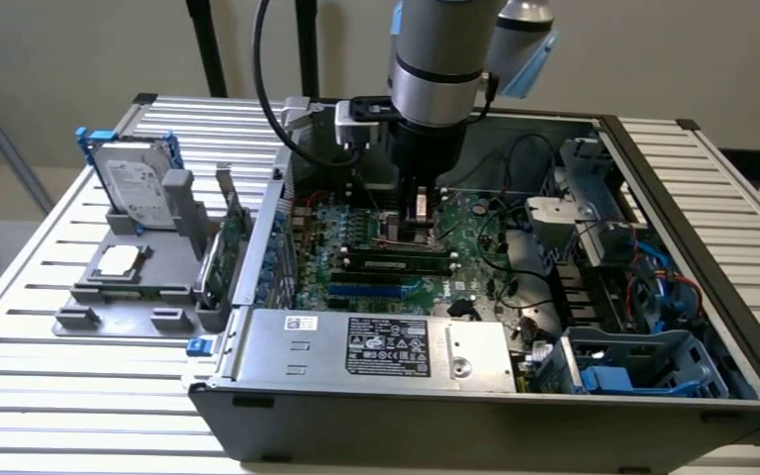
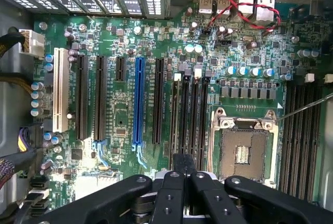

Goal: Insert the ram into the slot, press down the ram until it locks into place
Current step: 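Press down the ram until it locks into place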

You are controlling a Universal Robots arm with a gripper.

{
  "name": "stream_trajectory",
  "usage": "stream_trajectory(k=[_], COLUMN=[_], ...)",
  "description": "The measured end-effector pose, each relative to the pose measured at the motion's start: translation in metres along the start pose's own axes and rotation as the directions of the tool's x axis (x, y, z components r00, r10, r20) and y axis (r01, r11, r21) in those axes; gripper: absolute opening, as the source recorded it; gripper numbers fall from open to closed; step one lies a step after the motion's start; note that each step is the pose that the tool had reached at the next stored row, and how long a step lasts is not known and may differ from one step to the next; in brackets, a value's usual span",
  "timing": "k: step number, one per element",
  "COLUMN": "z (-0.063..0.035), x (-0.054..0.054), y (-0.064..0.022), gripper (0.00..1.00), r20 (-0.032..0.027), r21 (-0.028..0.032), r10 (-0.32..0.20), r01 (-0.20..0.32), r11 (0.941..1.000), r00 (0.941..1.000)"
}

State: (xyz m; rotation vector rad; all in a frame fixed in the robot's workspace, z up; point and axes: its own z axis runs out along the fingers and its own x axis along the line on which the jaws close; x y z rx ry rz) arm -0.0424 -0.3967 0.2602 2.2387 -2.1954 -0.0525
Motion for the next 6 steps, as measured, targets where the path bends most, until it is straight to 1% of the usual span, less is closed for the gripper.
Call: stream_trajectory(k=[6], z=[0.0000], x=[0.0000], y=[0.0000], gripper=[0.11], r20=[0.0001], r21=[0.0000], r10=[0.000], r01=[0.000], r11=[1.0000], r00=[1.0000])
